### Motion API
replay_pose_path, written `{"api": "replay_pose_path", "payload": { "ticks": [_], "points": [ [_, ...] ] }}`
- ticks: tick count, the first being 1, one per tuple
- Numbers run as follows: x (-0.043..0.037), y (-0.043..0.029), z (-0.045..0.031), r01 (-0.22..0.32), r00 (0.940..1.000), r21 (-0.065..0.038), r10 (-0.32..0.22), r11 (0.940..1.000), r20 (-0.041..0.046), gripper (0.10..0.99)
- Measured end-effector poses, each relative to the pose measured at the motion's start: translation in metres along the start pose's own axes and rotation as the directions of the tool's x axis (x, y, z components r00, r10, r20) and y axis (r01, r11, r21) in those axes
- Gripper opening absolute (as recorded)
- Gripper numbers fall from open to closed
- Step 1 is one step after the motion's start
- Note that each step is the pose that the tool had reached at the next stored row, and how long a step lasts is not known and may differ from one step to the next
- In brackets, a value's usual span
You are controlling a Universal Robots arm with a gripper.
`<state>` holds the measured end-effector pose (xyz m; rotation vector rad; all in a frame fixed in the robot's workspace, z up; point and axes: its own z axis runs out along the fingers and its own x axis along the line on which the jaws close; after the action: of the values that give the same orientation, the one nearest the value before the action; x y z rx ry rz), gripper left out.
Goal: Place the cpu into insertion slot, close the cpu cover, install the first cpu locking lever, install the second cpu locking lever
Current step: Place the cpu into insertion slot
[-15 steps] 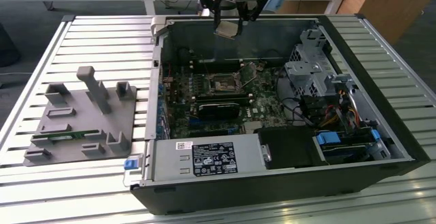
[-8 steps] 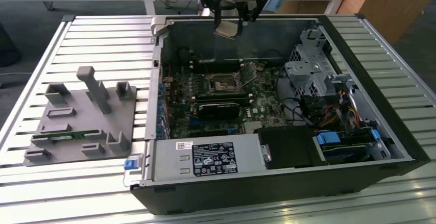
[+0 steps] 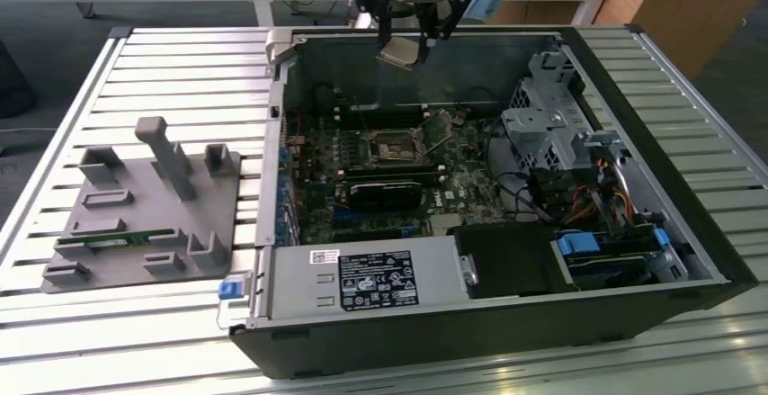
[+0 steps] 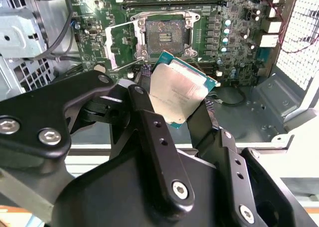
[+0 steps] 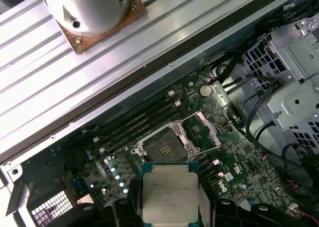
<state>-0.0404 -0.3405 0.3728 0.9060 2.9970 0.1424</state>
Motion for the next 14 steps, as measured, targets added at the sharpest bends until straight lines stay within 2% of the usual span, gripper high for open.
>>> {"api": "replay_pose_path", "payload": {
  "ticks": [8,14],
  "points": [
    [0.0,0.0,0.0,-0.073,0.9973,-0.001,0.073,0.9973,0.0067,0.541],
    [0.0,0.0,0.0002,-0.135,0.9908,-0.003,0.135,0.9909,0.0125,0.541]
  ]
}}
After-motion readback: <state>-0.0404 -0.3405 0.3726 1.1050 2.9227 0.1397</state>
